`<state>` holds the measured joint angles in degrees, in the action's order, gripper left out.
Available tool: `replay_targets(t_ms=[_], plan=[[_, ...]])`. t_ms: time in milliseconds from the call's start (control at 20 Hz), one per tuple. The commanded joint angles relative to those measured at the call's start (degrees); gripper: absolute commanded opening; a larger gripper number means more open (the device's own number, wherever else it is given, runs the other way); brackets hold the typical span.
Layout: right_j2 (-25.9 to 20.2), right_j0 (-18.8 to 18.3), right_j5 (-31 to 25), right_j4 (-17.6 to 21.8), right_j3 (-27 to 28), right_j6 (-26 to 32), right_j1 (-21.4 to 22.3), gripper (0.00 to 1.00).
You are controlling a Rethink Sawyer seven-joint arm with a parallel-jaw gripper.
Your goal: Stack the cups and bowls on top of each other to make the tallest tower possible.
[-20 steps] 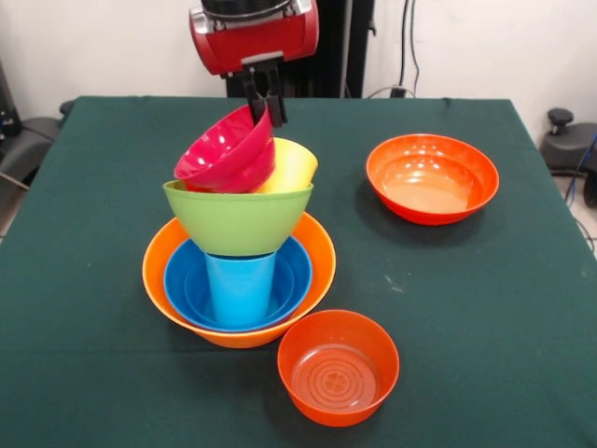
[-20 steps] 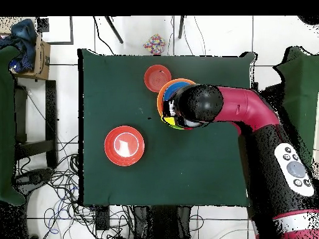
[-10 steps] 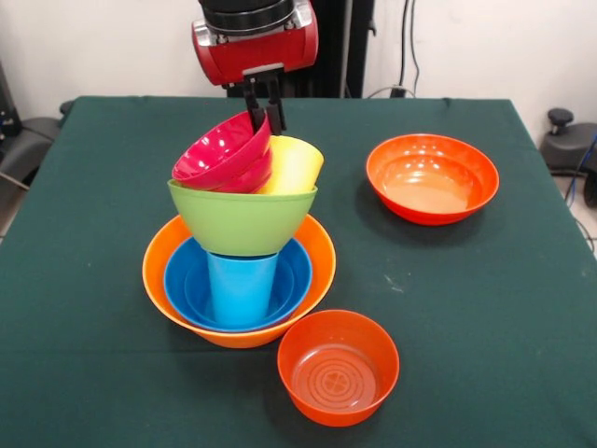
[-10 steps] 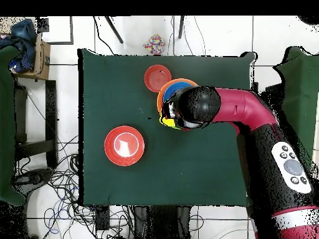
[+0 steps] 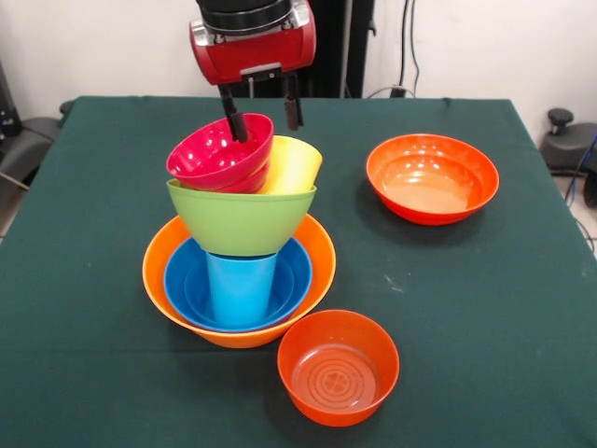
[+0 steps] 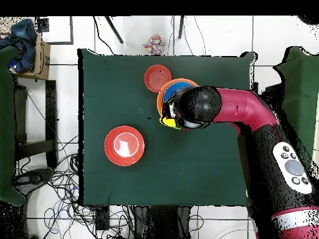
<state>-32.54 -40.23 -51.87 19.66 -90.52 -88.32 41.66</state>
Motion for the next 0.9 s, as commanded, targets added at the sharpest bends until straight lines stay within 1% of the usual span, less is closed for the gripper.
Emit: replay_targets(t_ms=[50,300,600,900], plan=[[-0.9,-0.1,-1.1,-0.3,1.2,2.3,-2.9,1.0],[-0.8,-0.2,-0.9,-0.5,1.3,2.4,-2.9,1.0],[-1.0,-0.2,-1.8,-1.1,2.7,2.6,-3.4,1.0],[-2.0,-1.4,-5.3,-3.9,4.1,3.5,-1.7,1.0]])
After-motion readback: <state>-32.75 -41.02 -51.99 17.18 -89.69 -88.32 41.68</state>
